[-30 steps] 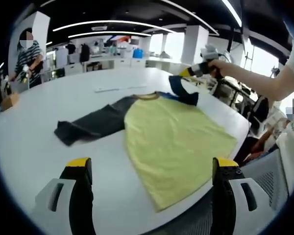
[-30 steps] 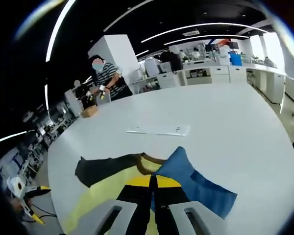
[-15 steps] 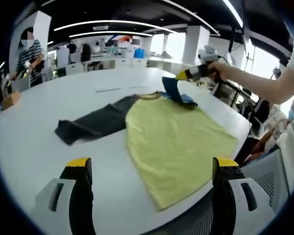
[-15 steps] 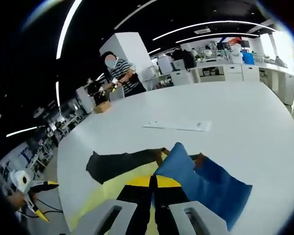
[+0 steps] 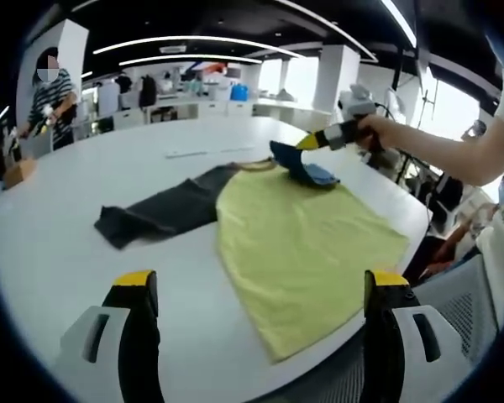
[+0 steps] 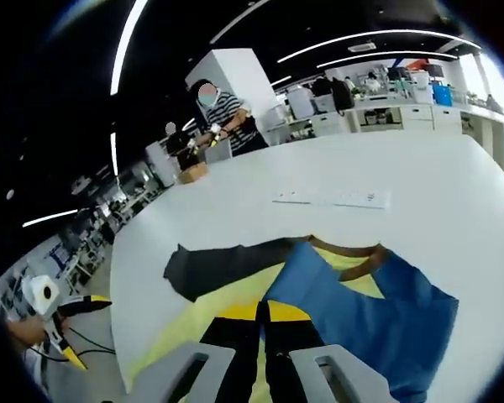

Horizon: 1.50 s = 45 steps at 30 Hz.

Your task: Fold the garment on the visible template until the final outline fits inside the template.

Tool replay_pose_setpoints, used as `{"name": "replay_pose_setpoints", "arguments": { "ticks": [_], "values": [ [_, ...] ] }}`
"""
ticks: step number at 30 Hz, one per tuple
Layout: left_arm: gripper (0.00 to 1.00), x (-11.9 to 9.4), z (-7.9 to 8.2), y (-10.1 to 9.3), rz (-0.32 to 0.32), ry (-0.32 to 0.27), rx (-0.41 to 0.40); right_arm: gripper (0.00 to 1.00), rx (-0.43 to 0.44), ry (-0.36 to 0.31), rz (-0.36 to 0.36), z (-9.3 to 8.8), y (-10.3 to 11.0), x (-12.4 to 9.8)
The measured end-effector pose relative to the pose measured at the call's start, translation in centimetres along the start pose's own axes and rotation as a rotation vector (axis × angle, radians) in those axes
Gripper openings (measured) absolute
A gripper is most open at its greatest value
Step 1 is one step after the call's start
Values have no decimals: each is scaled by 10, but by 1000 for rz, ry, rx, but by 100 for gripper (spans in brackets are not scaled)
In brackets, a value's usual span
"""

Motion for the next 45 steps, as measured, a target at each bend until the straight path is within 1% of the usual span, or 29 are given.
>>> {"name": "replay_pose_setpoints", "arguments": {
  "ticks": [7,9,17,22,29,38,45],
  "values": [
    [99,-1,0,0,0,1,2,0,-37,49,-2,-20,9,13],
    [99,-1,1,-1,-5,-8,-5,0,-46,66,-8,-25,10,16],
    [99,-1,0,-2,-7,-10,-6,0,-114,107,-25,-34,5,27],
    [99,-2,0,-2,-6,-11,-4,0,-153,146,-45,-46,0,33],
    [99,-3,-1,-3,-3,-5,-4,0,-186,170,-45,-57,-4,43],
    [99,-4,0,-4,1,-6,-4,0,-142,177,-47,-67,-10,52],
    [99,-5,1,-3,6,-7,1,1,-101,151,-62,-69,-11,53]
  ]
}}
Point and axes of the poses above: the point that each gripper's makers call its tool centre point, and the gripper's own axes: x roughly forward along the fingers, y roughly to its left, z roughly out of its top, the point moved 3 cm from there along -x, roughly backward along the fingers, and after that the axes turned 12 degrees about z, right-handed, at the moved point
